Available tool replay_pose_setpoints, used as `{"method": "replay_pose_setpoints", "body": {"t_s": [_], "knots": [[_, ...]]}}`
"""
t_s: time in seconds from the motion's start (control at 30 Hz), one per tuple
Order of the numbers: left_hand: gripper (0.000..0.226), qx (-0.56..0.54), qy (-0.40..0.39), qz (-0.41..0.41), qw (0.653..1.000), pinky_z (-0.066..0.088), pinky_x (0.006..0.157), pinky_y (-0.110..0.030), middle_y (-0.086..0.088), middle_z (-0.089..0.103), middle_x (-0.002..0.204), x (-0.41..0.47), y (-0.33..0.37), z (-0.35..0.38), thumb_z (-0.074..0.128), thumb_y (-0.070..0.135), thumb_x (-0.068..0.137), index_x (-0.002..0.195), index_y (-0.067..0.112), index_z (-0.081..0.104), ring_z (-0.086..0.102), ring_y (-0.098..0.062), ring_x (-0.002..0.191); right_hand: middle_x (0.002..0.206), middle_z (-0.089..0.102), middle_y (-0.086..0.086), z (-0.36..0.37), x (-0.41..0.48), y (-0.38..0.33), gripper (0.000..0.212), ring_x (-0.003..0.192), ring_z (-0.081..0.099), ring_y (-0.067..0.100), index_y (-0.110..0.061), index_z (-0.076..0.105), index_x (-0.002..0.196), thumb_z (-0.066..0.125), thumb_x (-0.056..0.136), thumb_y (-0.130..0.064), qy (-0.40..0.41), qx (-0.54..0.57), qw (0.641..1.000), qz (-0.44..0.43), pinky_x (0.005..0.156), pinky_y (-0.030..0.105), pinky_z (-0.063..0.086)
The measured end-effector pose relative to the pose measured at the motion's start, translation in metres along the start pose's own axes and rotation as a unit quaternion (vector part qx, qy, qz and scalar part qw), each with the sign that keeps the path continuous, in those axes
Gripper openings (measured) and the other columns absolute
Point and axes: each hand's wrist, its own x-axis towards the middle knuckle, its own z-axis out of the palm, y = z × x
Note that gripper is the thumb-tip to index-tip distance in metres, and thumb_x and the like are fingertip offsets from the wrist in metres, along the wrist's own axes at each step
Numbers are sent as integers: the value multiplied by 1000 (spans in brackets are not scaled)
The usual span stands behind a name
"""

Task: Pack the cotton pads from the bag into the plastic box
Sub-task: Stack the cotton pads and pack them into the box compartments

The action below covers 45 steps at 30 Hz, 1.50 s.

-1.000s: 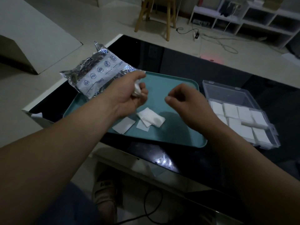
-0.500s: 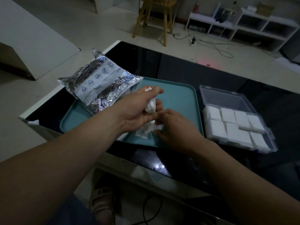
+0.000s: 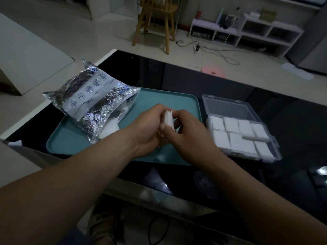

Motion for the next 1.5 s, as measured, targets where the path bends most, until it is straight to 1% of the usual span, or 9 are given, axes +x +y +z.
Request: {"method": "replay_pose_setpoints", "body": {"t_s": [0.23, 0.4, 0.53, 0.67, 0.8, 0.97, 1.13, 1.37, 1.5], "knots": [[29, 68, 68, 77, 992, 55, 62, -32, -7, 71, 87, 3, -15, 34, 40, 14, 99, 112, 11, 66, 65, -17, 73, 90, 61, -5, -16, 3, 16, 8, 78, 57, 9, -18, 58, 101, 52, 101, -22, 52, 23, 998, 35, 62, 30, 40], [38, 185, 77, 92, 975, 53, 77, -42, -14, 74, 100, 7, -27, 67, 41, 27, 95, 116, 12, 69, 65, -27, 84, 91, 70, 1, -33, -3, 27, 25, 82, 67, 14, -15, 66, 98, 41, 104, -19, 67, 91, 993, 26, 68, 38, 55], [23, 229, 105, 145, 957, 44, 67, -34, -10, 62, 92, 10, -32, 100, 38, 18, 97, 104, 10, 59, 56, -23, 77, 88, 68, 1, -60, -13, 40, 22, 80, 64, 10, -15, 65, 97, 44, 104, -19, 83, 116, 985, 98, 69, 27, 53], [14, 309, 72, 163, 934, 51, 74, -43, -13, 65, 103, 23, -44, 120, 43, 26, 97, 103, 18, 53, 62, -28, 88, 92, 74, 9, -100, -23, 62, 20, 89, 71, 27, -16, 71, 96, 57, 103, -28, 73, 169, 969, 165, 80, 45, 59], [18, 415, 62, 227, 879, 52, 87, -41, 1, 64, 106, 35, -53, 133, 49, 27, 101, 117, 22, 57, 61, -19, 96, 96, 74, 6, -149, -35, 98, 13, 89, 71, 21, -19, 72, 101, 64, 102, -28, 166, 187, 947, 199, 76, 36, 58], [30, 672, -16, 311, 672, 39, 107, -43, 4, 60, 134, 44, -76, 138, 51, 25, 100, 128, 27, 62, 49, -20, 128, 105, 72, 1, -167, -52, 149, 16, 98, 70, 20, -19, 69, 111, 71, 96, -25, 204, 129, 933, 267, 91, 45, 60], [32, 770, -43, 308, 557, 34, 104, -46, 10, 60, 132, 49, -93, 136, 42, 41, 101, 126, 32, 60, 50, -18, 126, 100, 68, -4, -152, -52, 166, 20, 92, 67, 15, -20, 66, 106, 77, 91, -29, 167, 68, 949, 260, 83, 38, 58], [22, 792, -20, 300, 531, 35, 100, -46, 7, 61, 115, 51, -94, 133, 43, 44, 98, 110, 29, 55, 54, -20, 112, 86, 70, -6, -135, -48, 171, 13, 83, 67, 13, -22, 68, 86, 81, 87, -26, 123, 27, 960, 252, 68, 29, 47], [16, 783, -12, 302, 544, 35, 99, -46, 7, 63, 113, 51, -96, 133, 44, 40, 98, 108, 29, 50, 53, -21, 108, 86, 69, -9, -131, -45, 171, 13, 87, 67, 16, -25, 67, 83, 78, 87, -30, 112, -16, 960, 257, 84, 38, 55]]}}
